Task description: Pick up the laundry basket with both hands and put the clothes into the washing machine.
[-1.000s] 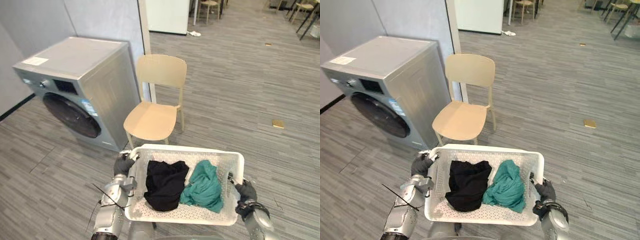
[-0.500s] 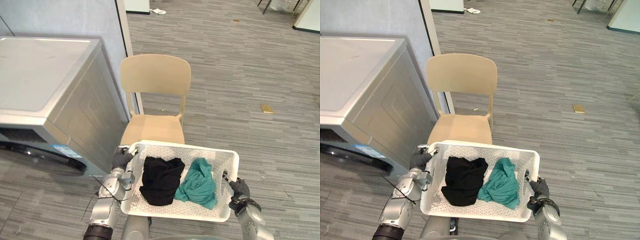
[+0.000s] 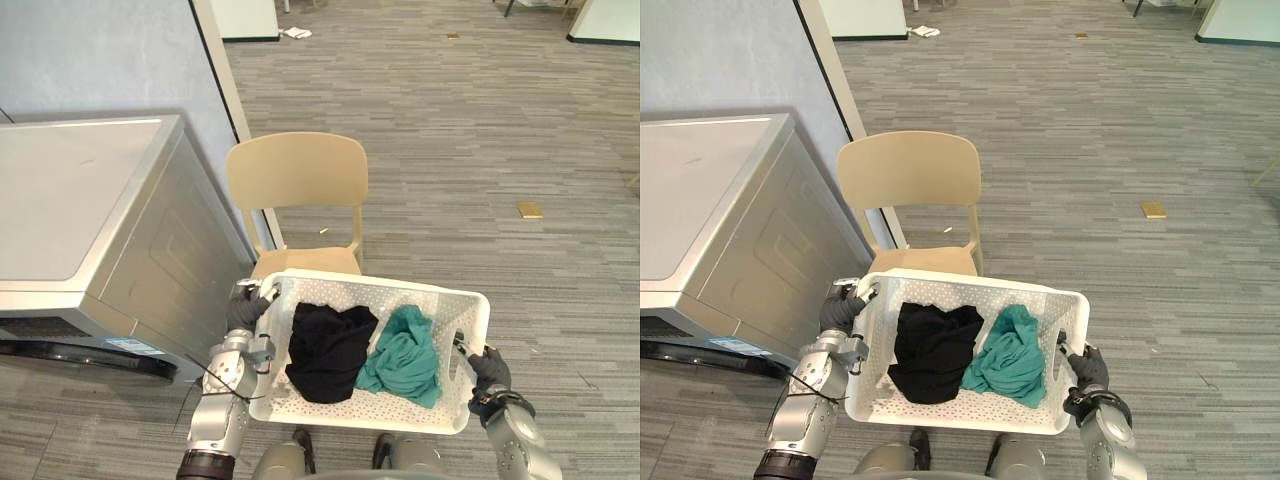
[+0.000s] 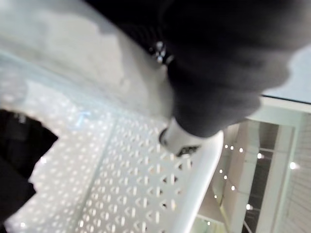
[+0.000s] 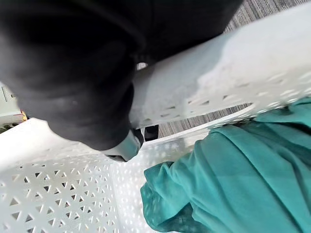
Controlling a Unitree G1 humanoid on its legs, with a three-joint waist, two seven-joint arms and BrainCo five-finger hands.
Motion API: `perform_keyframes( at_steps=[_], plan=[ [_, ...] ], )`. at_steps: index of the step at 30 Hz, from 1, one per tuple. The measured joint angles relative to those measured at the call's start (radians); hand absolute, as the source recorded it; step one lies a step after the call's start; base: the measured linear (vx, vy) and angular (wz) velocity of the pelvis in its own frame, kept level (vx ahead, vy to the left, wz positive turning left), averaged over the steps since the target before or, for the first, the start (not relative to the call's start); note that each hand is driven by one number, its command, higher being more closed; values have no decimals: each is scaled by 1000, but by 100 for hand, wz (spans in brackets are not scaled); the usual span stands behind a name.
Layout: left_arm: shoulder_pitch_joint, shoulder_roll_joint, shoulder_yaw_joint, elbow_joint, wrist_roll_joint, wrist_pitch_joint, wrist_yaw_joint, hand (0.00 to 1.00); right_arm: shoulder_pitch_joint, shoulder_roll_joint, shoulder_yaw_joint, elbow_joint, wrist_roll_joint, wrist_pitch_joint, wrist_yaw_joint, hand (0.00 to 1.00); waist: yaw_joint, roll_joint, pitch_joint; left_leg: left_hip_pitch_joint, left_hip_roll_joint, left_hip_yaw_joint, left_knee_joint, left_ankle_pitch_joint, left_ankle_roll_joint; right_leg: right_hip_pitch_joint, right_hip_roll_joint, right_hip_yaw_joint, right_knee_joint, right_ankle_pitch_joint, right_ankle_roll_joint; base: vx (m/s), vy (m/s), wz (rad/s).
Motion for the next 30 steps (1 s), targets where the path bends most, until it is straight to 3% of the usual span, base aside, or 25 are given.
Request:
perform_keyframes(
  at_steps=[3, 9, 12, 16, 23, 30],
  plan=[
    [-1, -2, 20, -31, 1, -1, 0, 100, -36, -11, 9, 0, -3, 3, 4, 100, 14, -1, 5, -39, -8, -23, -20, 28, 2, -30, -5, -27, -7, 6, -1, 57, -12, 26],
    [-133, 20, 97, -46, -16, -43, 43, 100, -317, -64, 60, 59, -9, 6, 1, 100, 47, 4, 103, -148, -34, -36, -22, 85, 5, -171, -50, -35, 76, 5, -2, -71, 23, 13],
    [-249, 64, 101, 11, -35, -55, 74, 100, -469, -101, 82, 132, -3, 6, -20, 100, 65, 3, 154, -189, -46, -34, -22, 106, 7, -230, -72, -34, 120, 3, -6, -171, 32, 9],
    [-512, 156, 98, 188, -53, -68, 137, 100, -701, -125, 100, 224, 8, 6, -88, 100, 66, -1, 228, -270, -61, -23, -35, 138, 10, -334, -98, -27, 171, 8, -16, -176, 27, 8],
    [-870, 282, 65, 451, -81, -69, 220, 100, -949, -119, 127, 350, 62, 1, -190, 100, 63, -9, 247, -402, -42, -1, -11, 171, 26, -450, -80, -22, 139, 66, -30, -69, 4, -11],
    [-1135, 355, 60, 650, -82, -68, 243, 100, -1144, -125, 125, 413, 62, -4, -236, 100, 61, -22, 260, -512, 1, 9, 27, 171, 26, -509, -27, -25, 49, 133, -37, -3, 0, -16]
  ],
)
